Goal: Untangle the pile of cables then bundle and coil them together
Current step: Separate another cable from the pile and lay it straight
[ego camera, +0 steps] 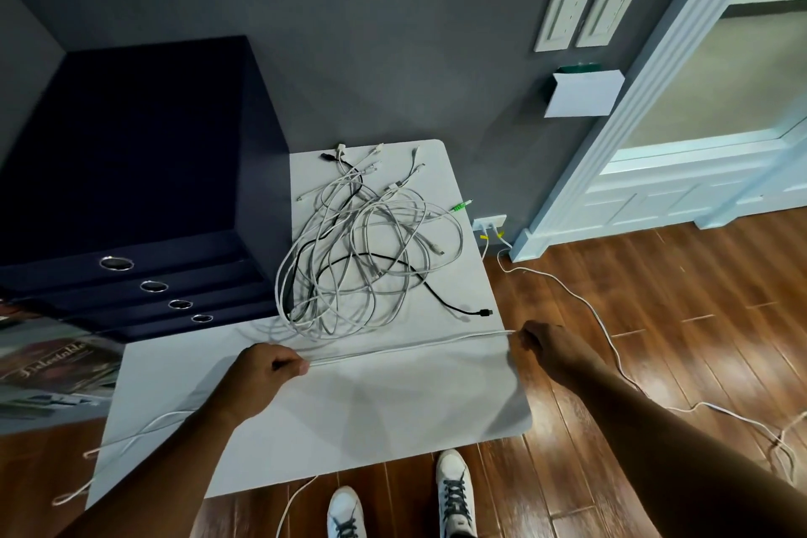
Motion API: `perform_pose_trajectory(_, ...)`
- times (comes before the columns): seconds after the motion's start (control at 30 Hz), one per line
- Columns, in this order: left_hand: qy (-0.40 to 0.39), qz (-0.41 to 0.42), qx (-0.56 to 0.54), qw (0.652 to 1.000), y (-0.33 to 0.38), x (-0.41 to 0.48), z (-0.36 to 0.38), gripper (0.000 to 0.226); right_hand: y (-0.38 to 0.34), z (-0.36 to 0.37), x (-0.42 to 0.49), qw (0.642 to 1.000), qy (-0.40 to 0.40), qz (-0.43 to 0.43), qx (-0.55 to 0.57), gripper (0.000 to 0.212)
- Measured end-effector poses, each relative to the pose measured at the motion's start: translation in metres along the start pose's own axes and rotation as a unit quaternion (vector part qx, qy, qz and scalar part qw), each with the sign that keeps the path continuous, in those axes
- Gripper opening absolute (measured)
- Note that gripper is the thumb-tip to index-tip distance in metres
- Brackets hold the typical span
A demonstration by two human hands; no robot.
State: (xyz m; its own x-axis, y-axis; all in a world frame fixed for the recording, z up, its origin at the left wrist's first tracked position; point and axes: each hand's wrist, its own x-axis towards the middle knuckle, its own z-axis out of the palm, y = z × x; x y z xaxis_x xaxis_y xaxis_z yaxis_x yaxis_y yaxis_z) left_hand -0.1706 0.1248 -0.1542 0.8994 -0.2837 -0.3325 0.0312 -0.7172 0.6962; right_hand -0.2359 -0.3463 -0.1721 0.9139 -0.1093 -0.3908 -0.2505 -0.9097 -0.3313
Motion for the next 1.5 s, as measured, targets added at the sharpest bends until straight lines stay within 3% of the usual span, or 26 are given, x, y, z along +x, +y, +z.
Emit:
perform_pose_trajectory(0.13, -0.003, 0.005, -0.010, 1.000, 0.003, 0.000, 0.001, 0.017, 0.001, 0.000, -0.003, 0.999, 0.001, 0.028, -0.039, 0.019)
perform_pose_trajectory(0.27, -0.021, 0.003, -0.016, 1.000, 0.011, 0.000, 0.009, 0.010, 0.008, 0.007, 0.003, 0.995, -0.059, 0.080, -0.018, 0.017)
perform_pose_trajectory(0.37, -0.026, 0.018, -0.027, 0.999, 0.021, 0.000, 0.017, 0.012, 0.001, 0.006, -0.005, 0.990, -0.018, 0.126, 0.057, 0.039)
perform_pose_trajectory(0.4, -0.025, 0.025, -0.030, 0.999, 0.025, 0.000, 0.020, 0.012, -0.006, 0.004, -0.009, 0.986, 0.017, 0.134, 0.097, 0.046)
perform_pose_trajectory(0.47, -0.020, 0.035, -0.037, 0.998, 0.034, 0.003, 0.026, 0.010, -0.023, -0.001, -0.015, 0.971, 0.158, 0.104, 0.143, 0.046)
perform_pose_trajectory(0.53, -0.019, 0.043, -0.039, 0.998, 0.045, 0.005, 0.033, 0.007, -0.048, -0.007, -0.020, 0.941, 0.304, 0.025, 0.148, 0.029)
perform_pose_trajectory(0.6, -0.020, 0.046, -0.024, 0.998, 0.055, 0.008, 0.039, 0.010, -0.080, -0.012, -0.023, 0.921, 0.354, -0.062, 0.153, 0.015)
perform_pose_trajectory(0.67, -0.019, 0.049, -0.010, 0.999, 0.062, 0.008, 0.045, 0.013, -0.116, -0.012, -0.027, 0.925, 0.318, -0.150, 0.144, 0.015)
perform_pose_trajectory(0.8, -0.009, 0.067, -0.001, 0.998, 0.067, 0.003, 0.051, 0.011, -0.172, 0.016, -0.031, 0.942, 0.144, -0.296, 0.060, 0.029)
perform_pose_trajectory(0.97, -0.026, 0.078, 0.011, 0.997, 0.064, -0.003, 0.051, 0.015, -0.183, 0.048, -0.018, 0.957, 0.017, -0.276, -0.083, 0.059)
perform_pose_trajectory(1.23, -0.026, 0.072, 0.006, 0.997, 0.034, -0.020, 0.026, 0.023, -0.160, 0.040, -0.011, 0.961, -0.004, -0.264, -0.077, 0.062)
perform_pose_trajectory(1.4, 0.020, 0.062, 0.065, 0.996, 0.012, -0.029, 0.007, 0.026, -0.150, 0.036, -0.009, 0.965, 0.034, -0.249, -0.071, 0.045)
perform_pose_trajectory(1.5, 0.041, 0.070, 0.063, 0.995, 0.006, -0.032, 0.007, 0.026, -0.154, 0.036, -0.011, 0.949, 0.102, -0.262, -0.145, 0.038)
